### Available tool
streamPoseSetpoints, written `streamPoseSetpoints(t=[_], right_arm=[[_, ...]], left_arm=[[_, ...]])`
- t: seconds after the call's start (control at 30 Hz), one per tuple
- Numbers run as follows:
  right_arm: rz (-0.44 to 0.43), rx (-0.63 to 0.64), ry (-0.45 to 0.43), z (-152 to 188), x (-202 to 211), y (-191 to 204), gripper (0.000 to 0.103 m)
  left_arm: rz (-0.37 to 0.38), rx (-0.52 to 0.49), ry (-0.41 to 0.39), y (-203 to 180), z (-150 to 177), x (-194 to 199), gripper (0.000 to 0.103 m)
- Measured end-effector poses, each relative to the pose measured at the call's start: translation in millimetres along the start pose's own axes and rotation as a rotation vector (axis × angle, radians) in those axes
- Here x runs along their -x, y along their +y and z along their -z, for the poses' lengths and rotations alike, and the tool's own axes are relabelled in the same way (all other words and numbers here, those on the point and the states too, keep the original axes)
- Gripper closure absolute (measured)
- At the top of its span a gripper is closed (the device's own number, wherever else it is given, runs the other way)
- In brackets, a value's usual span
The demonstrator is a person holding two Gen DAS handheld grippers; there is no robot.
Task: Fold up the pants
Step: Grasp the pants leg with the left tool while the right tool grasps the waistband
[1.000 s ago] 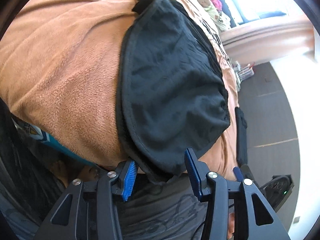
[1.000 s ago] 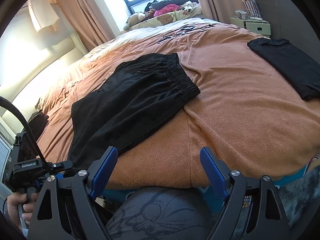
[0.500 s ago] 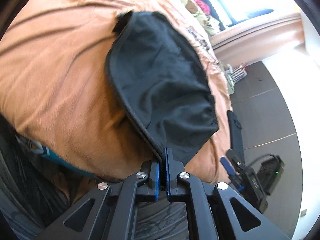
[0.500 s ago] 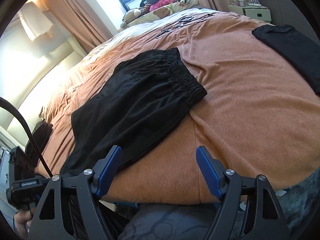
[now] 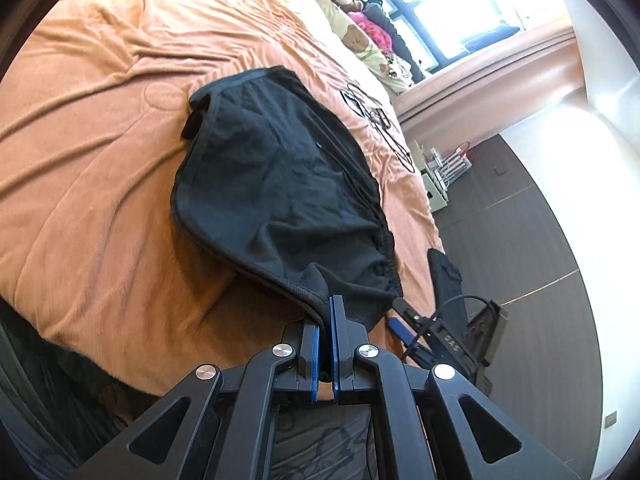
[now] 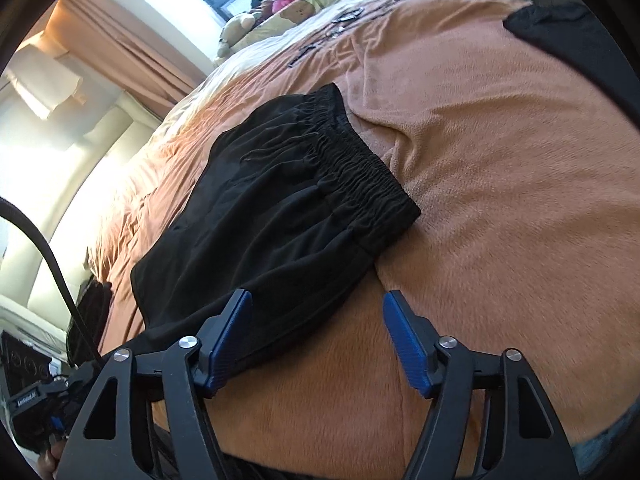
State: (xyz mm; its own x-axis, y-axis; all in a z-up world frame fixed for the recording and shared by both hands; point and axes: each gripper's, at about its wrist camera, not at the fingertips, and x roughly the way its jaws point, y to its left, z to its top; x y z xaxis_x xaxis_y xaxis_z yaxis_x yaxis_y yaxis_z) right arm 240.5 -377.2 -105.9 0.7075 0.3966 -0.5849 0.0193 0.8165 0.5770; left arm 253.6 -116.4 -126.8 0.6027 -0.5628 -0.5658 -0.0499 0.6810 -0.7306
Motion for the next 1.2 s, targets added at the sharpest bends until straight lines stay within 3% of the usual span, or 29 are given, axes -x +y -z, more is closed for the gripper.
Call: streamPoseSetpoints(t=[0.17, 0.23, 0.33, 0.8, 1.2], right_arm=[[-0.018, -0.073, 0.019, -13.7, -16.5, -15.0, 0.056], [-0.022, -0.086, 0.029, -18.1, -19.3, -17.9, 0.081], [-0.051, -0.086, 0.028, -24.4, -16.8, -15.9, 0.097], [-0.097, -0.046, -0.084, -45.7, 9.7, 14.3, 0.099], [-0.111, -0.077, -0.132, -85.2, -16.8, 40.0, 0.099]], left_arm=[[0.002, -0.003, -0.015, -3.3, -10.3, 1.6, 0.099], [0.01, -0.004, -0.021, -5.4, -16.4, 3.5, 0.099], [0.026, -0.013, -0.027, -13.1, -25.5, 5.4, 0.099], [0.058, -0.046, -0.113, -36.9, -89.2, 18.8, 0.099], [0.092, -0.048, -0.155, -43.4, -162.7, 1.3, 0.099]])
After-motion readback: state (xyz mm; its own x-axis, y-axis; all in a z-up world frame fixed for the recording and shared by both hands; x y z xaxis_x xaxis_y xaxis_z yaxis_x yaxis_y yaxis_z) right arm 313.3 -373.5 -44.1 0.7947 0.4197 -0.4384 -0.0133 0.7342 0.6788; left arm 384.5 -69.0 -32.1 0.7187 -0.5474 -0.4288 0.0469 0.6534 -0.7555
